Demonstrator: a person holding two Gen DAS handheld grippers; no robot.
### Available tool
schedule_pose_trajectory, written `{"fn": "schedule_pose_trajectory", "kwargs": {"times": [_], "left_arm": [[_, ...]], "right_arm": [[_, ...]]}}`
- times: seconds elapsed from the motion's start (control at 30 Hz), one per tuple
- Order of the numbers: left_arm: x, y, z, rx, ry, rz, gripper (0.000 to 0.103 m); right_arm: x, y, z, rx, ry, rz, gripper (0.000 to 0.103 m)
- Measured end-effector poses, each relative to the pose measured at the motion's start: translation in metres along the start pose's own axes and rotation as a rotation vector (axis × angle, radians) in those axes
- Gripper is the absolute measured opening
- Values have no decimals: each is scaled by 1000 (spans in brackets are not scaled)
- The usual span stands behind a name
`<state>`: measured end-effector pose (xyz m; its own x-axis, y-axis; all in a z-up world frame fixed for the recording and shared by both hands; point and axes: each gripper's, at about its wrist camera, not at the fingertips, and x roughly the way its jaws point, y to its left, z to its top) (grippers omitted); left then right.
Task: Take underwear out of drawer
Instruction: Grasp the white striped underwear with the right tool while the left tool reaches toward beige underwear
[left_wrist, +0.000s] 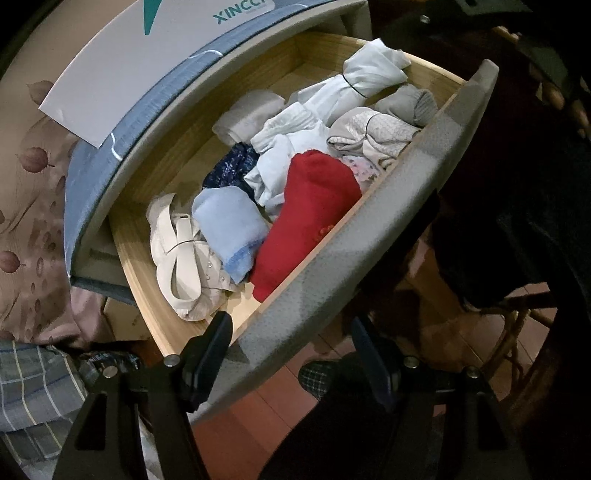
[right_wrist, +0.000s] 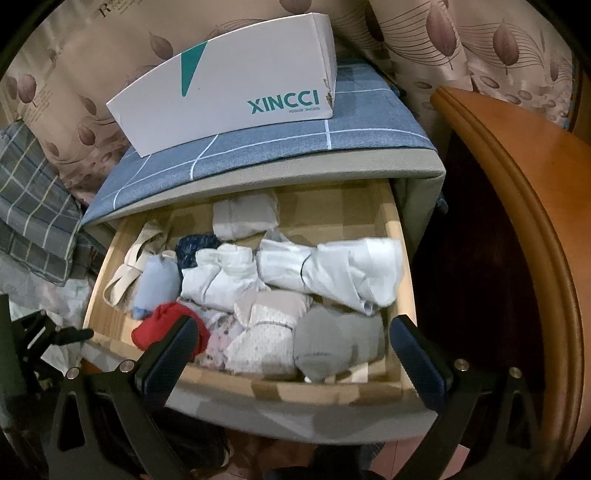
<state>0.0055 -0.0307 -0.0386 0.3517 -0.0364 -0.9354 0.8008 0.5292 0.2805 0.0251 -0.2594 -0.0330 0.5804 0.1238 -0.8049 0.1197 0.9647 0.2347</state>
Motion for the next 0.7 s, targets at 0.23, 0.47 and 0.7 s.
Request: {"fn": "schedule_pose_trajectory", "kwargs": {"times": [0.23,0.47,0.7], "left_arm": [[-6,0,-4,-50,-6,-56,69],[-11,21,-4,-171,-34,-150,69],[-26,40,-4,-352,-94,-284,69]], "right_arm": [[-1,-1,-2,-1,2,6,102],[2,0,-2,-5,12,9,102],[4,4,-2,-30,35,13,102]]}}
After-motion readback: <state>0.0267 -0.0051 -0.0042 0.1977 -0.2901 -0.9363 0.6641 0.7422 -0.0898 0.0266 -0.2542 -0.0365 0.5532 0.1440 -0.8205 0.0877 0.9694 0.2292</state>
